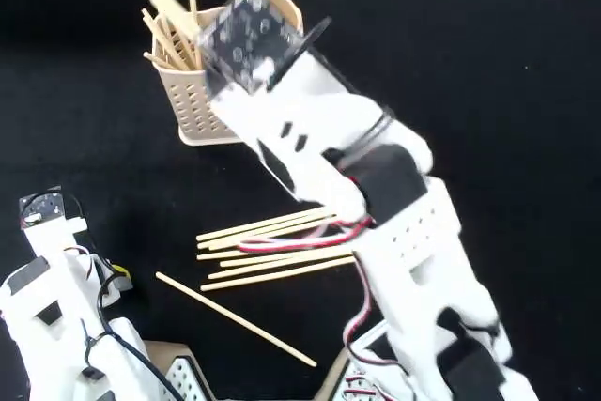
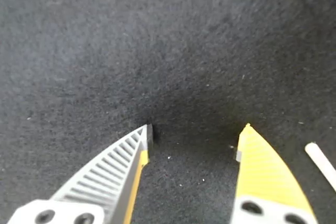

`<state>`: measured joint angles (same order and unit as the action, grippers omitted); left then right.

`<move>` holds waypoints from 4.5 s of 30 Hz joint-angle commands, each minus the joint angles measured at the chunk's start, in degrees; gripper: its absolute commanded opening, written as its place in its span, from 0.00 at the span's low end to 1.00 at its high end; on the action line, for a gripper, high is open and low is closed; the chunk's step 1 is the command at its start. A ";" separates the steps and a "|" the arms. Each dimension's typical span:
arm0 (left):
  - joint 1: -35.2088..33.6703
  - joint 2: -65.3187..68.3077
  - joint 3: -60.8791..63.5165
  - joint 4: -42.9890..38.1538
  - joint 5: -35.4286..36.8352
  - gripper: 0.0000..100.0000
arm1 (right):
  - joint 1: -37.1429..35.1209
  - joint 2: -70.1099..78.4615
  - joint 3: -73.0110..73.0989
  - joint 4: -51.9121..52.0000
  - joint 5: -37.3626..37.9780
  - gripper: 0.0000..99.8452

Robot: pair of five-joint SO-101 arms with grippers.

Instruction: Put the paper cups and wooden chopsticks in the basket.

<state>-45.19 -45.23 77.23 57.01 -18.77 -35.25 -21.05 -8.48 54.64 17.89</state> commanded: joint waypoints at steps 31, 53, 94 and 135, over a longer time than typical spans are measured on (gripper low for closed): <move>1.19 -0.09 0.31 -0.97 0.62 0.28 | 4.04 32.40 0.31 -39.56 -11.96 0.02; 1.19 -0.09 0.31 -0.97 0.53 0.28 | 1.23 6.73 -5.14 2.46 -11.96 0.06; 1.19 -0.09 0.31 -1.05 0.62 0.28 | -28.13 -20.70 74.68 4.84 -3.25 0.25; 1.19 -0.09 0.31 -1.05 0.62 0.28 | -28.22 -3.82 73.36 -2.11 -13.19 0.25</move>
<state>-45.19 -45.23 77.23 57.01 -18.77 -66.02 -32.22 70.81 50.95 4.70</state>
